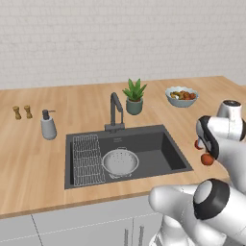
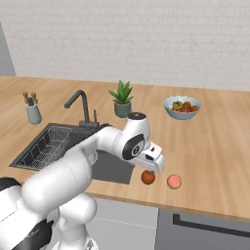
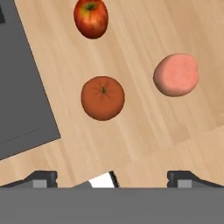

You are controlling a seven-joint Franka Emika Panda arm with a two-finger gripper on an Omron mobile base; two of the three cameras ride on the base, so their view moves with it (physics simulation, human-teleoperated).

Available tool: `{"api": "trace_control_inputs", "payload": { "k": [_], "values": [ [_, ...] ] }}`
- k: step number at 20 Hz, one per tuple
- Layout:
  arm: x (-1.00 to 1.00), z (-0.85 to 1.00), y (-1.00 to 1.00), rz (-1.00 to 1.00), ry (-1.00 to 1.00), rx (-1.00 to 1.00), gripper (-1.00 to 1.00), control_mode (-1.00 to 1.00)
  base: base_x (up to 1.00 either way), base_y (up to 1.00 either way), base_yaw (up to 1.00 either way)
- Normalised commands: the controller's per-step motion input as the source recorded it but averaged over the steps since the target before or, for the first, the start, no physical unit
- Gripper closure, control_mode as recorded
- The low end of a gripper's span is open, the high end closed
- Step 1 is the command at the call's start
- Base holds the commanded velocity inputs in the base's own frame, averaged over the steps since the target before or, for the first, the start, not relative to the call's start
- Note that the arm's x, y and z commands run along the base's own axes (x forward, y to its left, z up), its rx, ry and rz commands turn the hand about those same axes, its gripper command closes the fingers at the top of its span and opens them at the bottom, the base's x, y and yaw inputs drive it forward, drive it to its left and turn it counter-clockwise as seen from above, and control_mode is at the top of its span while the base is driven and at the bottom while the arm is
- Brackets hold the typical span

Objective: Put the colander in the sink, put the apple, orange, peach in the colander, and turn on the sink faucet and pour water over the colander.

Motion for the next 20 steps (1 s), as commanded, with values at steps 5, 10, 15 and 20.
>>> {"api": "trace_control_inputs", "payload": {
  "k": [5,10,15,20],
  "values": [
    [0.10,-0.19,-0.01,-0.02,0.05,0.01,-1.00,-1.00,0.00,0.00,0.00],
    [0.06,-0.30,0.00,0.00,0.00,0.06,-1.00,-1.00,0.00,0.00,0.00],
    [0.12,-0.29,0.00,-0.02,0.00,0.02,-1.00,-1.00,0.00,0.00,0.00],
    [0.11,-0.22,0.00,-0.04,0.00,0.00,-1.00,-1.00,0.00,0.00,0.00]
  ]
}}
